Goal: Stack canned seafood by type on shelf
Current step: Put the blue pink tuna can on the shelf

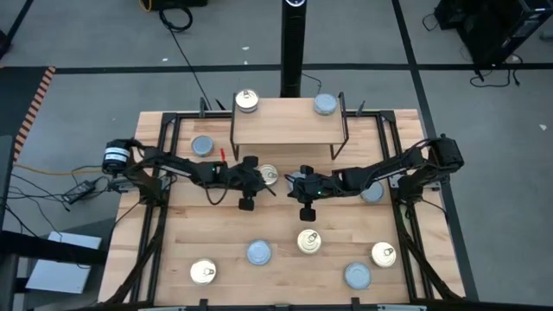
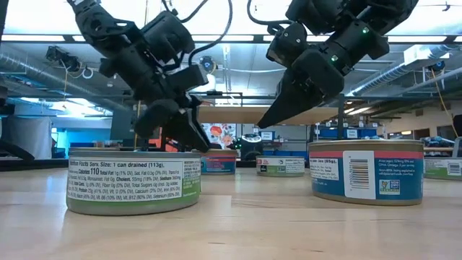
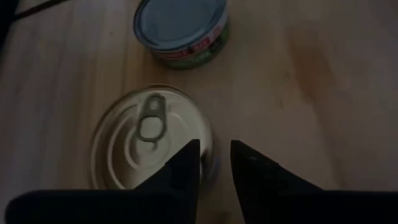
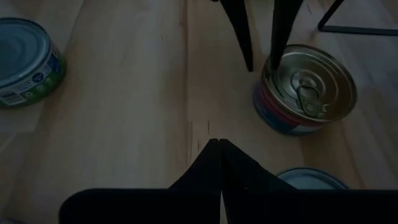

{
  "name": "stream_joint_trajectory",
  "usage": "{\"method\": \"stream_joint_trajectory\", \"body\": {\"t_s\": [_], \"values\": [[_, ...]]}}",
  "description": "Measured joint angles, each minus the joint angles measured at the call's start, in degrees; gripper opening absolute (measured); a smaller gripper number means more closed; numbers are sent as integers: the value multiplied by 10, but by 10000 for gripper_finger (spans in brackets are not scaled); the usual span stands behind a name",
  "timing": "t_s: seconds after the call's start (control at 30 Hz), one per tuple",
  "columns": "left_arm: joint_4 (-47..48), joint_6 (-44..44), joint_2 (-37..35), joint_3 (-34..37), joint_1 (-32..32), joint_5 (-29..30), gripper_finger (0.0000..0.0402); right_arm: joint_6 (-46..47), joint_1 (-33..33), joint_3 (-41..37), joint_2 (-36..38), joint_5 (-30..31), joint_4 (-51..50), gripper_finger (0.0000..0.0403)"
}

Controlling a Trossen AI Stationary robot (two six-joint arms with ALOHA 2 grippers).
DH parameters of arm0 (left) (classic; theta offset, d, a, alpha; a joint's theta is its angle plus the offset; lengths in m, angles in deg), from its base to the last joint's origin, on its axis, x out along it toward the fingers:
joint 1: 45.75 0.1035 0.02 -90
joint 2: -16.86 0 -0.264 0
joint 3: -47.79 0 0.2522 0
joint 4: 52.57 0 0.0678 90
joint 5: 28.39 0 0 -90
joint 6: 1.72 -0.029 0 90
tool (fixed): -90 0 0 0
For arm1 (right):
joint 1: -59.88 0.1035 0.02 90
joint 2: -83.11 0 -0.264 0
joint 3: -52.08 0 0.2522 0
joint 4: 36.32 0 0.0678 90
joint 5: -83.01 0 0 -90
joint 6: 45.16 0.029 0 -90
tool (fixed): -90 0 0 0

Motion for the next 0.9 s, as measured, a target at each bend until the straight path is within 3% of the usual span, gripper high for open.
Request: {"method": "stream_joint_trajectory", "body": {"t_s": [0.27,0.6,0.9], "values": [[51,-14,17,-31,0,5,94,0,0,0,0,0,-1,6],[45,-15,37,-34,0,25,92,5,0,0,0,0,-1,6],[53,-39,35,-34,-1,26,24,5,0,0,0,0,0,6]]}}
